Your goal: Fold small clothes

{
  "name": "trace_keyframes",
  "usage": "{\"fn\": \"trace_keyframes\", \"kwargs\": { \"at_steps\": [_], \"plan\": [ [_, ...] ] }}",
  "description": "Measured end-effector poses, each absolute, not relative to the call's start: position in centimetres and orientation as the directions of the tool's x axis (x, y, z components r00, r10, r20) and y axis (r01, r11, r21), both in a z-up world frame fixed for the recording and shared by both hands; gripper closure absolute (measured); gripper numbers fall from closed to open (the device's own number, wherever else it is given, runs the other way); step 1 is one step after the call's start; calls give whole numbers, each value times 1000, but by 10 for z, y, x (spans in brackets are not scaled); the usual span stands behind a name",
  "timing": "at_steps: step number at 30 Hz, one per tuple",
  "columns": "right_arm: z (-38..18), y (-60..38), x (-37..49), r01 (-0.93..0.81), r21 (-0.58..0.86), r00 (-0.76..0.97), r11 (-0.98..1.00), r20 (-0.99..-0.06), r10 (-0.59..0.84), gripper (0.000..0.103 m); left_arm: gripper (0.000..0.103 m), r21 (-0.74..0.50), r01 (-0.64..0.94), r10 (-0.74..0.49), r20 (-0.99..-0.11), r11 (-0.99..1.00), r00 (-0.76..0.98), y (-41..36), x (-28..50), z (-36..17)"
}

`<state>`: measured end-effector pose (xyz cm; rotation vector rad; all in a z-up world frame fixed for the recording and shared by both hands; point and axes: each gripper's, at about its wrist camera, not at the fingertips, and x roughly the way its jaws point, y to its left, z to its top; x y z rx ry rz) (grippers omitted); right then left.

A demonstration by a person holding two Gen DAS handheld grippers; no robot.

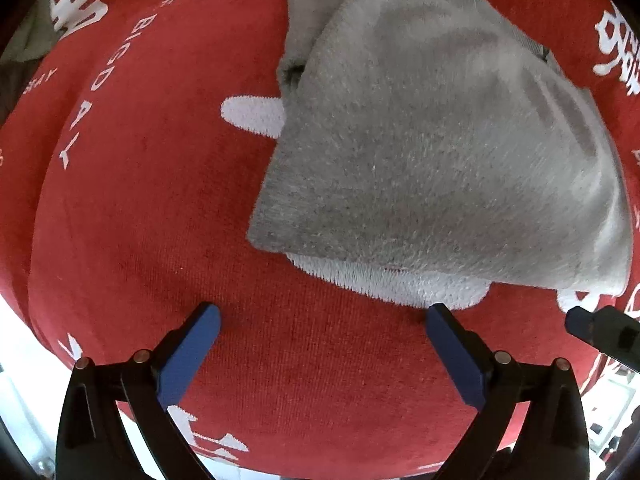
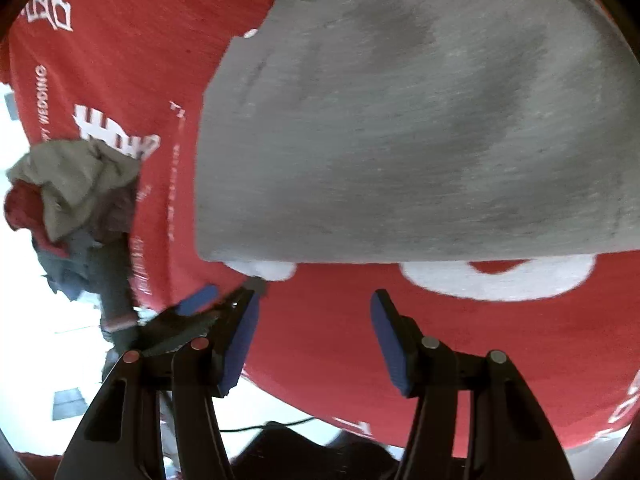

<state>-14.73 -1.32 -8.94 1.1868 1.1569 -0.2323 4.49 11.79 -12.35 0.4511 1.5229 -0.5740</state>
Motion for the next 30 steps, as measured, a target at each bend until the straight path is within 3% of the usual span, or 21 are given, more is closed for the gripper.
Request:
{"fn": "trace_keyframes", "kwargs": {
  "at_steps": [9,21,22,24,25,26,30],
  "plan": [
    [-118,-12,-148,697,689,575,198,-702,420,41,0,-65,581,-23,-996,811,-81,97,62,-131],
    [-145,-19,-148,644,763,720,-59,-578,385,41,0,-450,297,-399,-891,842,-218,145,79,-122],
    [-146,-20,-147,644,762,724,-75,-574,383,45,0,-466,295,-415,-883,834,-220,143,78,-118],
    [-146,-24,-144,653,755,716,-65,-587,378,69,0,-509,284,-459,-859,813,-225,134,78,-116],
    [-144,-26,-142,652,757,714,-48,-591,376,88,0,-527,273,-477,-848,805,-230,131,77,-117],
    [-140,-29,-140,645,764,716,-23,-593,369,92,0,-550,256,-501,-833,795,-235,128,80,-116],
    [-117,-39,-135,575,816,745,57,-551,375,93,0,-629,188,-582,-774,755,-249,110,75,-107]
  ]
}}
